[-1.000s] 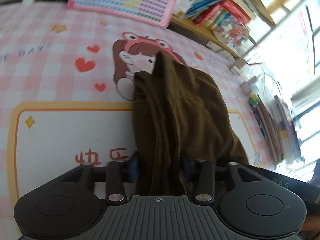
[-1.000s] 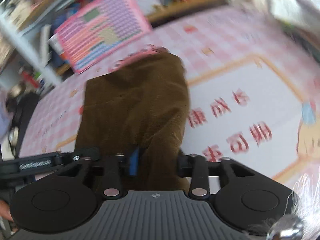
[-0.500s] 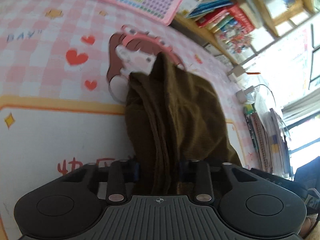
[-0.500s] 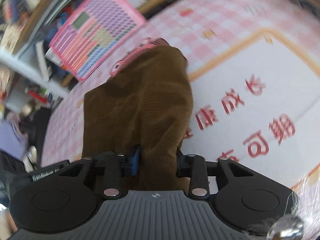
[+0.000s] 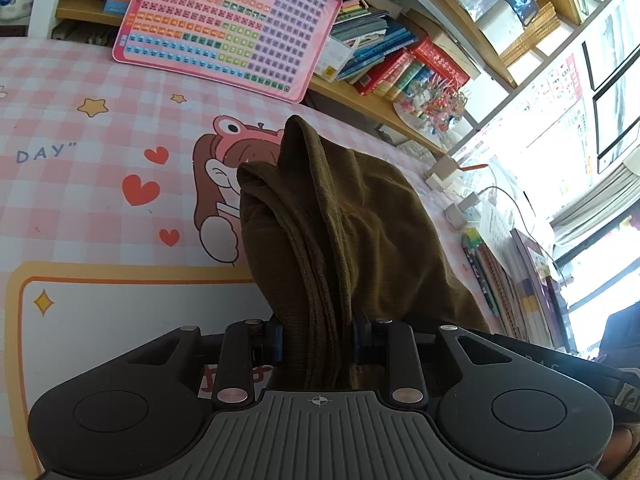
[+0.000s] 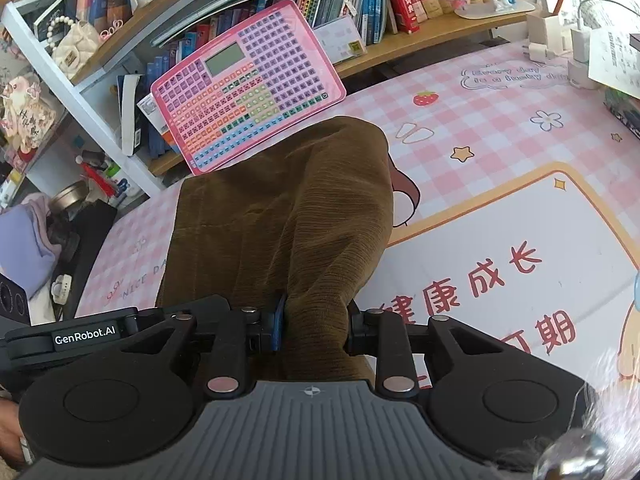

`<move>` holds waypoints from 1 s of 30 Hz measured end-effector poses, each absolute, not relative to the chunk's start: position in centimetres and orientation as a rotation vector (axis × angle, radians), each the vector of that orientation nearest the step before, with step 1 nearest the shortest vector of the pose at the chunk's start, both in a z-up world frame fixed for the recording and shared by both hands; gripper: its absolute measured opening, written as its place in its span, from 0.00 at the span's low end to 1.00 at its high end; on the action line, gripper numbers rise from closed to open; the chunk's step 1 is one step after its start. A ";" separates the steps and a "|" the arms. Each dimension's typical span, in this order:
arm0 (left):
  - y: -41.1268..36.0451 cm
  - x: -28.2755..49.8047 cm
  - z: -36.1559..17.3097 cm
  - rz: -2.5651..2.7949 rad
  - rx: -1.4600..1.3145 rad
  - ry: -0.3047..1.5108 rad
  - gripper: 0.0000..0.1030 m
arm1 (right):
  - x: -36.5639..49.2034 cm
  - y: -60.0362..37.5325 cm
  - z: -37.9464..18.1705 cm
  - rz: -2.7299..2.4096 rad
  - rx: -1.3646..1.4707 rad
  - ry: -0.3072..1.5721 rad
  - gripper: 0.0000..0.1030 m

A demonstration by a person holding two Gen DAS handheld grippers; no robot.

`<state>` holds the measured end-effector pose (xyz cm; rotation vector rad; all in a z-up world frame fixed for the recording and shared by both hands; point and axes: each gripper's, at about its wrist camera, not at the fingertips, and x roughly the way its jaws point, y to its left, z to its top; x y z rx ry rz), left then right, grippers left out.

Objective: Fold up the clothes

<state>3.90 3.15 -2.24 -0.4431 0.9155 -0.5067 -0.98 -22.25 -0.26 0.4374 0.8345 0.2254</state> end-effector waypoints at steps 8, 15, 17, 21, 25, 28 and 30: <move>4.2 4.0 -2.5 -0.494 -0.457 0.922 0.27 | -0.4 -21.2 -0.1 0.237 0.411 0.848 0.24; 5.6 4.3 -3.0 -0.479 -0.475 0.927 0.27 | 0.5 -19.8 -0.2 0.248 0.397 0.859 0.24; 6.1 4.5 -3.1 -0.473 -0.479 0.929 0.27 | 0.8 -19.3 -0.2 0.252 0.390 0.862 0.24; 7.3 5.2 -3.3 -0.458 -0.465 0.921 0.27 | 1.8 -17.8 -0.3 0.266 0.360 0.861 0.24; 8.7 6.3 -3.4 -0.438 -0.460 0.909 0.27 | 3.4 -16.2 -0.5 0.290 0.330 0.859 0.24; 9.9 7.8 -3.6 -0.420 -0.468 0.890 0.27 | 5.4 -15.0 -0.5 0.314 0.320 0.857 0.25; 10.6 9.1 -3.6 -0.408 -0.472 0.874 0.27 | 7.1 -14.1 -0.4 0.330 0.308 0.850 0.25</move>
